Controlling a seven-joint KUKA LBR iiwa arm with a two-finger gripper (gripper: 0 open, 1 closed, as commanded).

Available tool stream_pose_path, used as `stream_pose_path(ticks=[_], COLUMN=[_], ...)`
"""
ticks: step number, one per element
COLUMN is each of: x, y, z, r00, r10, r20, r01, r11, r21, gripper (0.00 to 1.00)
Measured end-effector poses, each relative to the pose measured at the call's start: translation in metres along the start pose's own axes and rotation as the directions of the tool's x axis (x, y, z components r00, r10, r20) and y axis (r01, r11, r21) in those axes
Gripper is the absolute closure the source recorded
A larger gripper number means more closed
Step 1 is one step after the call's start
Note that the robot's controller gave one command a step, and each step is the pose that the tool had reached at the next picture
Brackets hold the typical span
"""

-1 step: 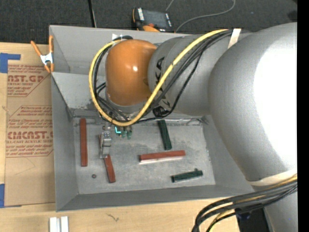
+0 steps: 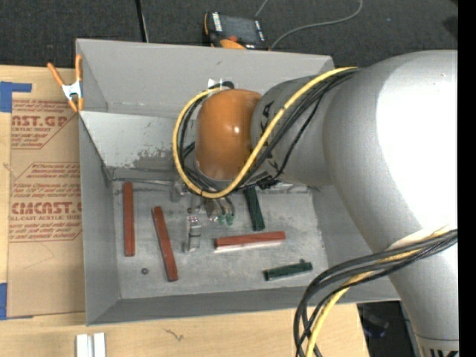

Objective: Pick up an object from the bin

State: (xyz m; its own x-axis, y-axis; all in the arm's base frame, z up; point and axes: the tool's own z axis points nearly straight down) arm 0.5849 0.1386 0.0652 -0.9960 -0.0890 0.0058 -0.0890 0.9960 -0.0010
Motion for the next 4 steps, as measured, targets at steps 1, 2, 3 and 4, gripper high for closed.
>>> stream_pose_path(ticks=[1, 2, 3, 4], x=[0.046, 0.069, 0.09, 0.042], y=[-0.007, 0.005, -0.033, -0.065], z=[-0.119, -0.188, -0.083, 0.0], r00=[0.954, 0.752, 0.66, 0.714], r10=[-0.298, -0.659, -0.752, -0.7], r20=[0.012, 0.011, 0.0, 0.005], r01=[0.298, 0.659, 0.752, 0.7], r11=[0.954, 0.752, 0.66, 0.714], r21=[0.001, 0.005, -0.002, 0.001], gripper=[0.0, 0.0, 0.0, 0.0])
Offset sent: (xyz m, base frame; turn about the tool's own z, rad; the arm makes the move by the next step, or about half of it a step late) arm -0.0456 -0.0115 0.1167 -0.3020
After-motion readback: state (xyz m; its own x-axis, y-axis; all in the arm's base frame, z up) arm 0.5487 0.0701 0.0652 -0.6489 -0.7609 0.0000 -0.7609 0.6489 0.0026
